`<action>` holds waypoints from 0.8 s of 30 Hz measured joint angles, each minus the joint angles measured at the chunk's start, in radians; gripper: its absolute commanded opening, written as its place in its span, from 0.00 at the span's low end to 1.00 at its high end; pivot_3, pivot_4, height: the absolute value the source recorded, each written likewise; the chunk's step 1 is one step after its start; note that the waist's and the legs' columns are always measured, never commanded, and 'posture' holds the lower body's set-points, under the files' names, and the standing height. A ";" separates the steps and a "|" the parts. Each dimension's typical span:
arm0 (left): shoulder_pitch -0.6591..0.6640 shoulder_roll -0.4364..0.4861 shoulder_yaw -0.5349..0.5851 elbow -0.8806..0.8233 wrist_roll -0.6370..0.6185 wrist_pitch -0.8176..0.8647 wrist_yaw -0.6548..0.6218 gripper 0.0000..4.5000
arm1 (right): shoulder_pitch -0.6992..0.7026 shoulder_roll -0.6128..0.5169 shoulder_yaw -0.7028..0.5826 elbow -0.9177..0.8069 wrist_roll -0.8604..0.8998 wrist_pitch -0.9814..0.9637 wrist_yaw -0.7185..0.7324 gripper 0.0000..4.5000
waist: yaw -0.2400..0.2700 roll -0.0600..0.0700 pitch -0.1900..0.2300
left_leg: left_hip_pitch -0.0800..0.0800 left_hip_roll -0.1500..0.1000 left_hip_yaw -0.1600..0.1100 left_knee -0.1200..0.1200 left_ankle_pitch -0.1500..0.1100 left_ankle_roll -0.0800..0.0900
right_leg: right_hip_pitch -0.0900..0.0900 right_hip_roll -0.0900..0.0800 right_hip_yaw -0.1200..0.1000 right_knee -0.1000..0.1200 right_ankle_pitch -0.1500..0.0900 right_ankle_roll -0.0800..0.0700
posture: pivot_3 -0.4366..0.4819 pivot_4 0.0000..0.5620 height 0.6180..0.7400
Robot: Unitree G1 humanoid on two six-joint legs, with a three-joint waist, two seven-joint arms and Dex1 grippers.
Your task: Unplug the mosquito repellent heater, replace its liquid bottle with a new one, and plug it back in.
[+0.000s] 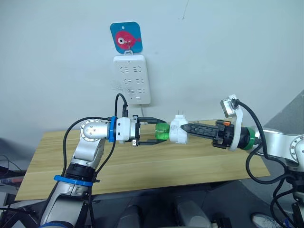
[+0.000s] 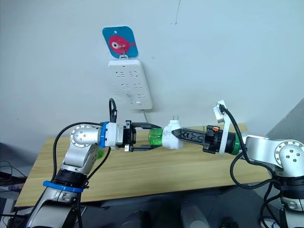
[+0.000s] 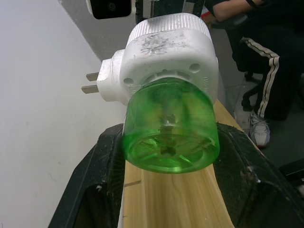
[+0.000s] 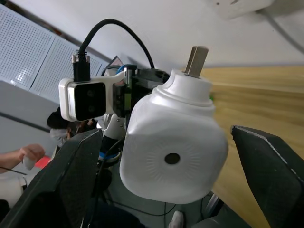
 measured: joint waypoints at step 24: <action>-0.059 0.177 -0.089 -0.159 -0.195 0.605 -0.055 0.50 | -0.043 0.008 0.108 -0.056 -0.067 0.034 0.029 0.67 | -0.002 0.000 0.003 | 0.000 0.000 -0.008 0.000 0.000 0.000 | 0.000 0.001 -0.002 0.000 -0.001 0.001 | 0.26 0.25 0.86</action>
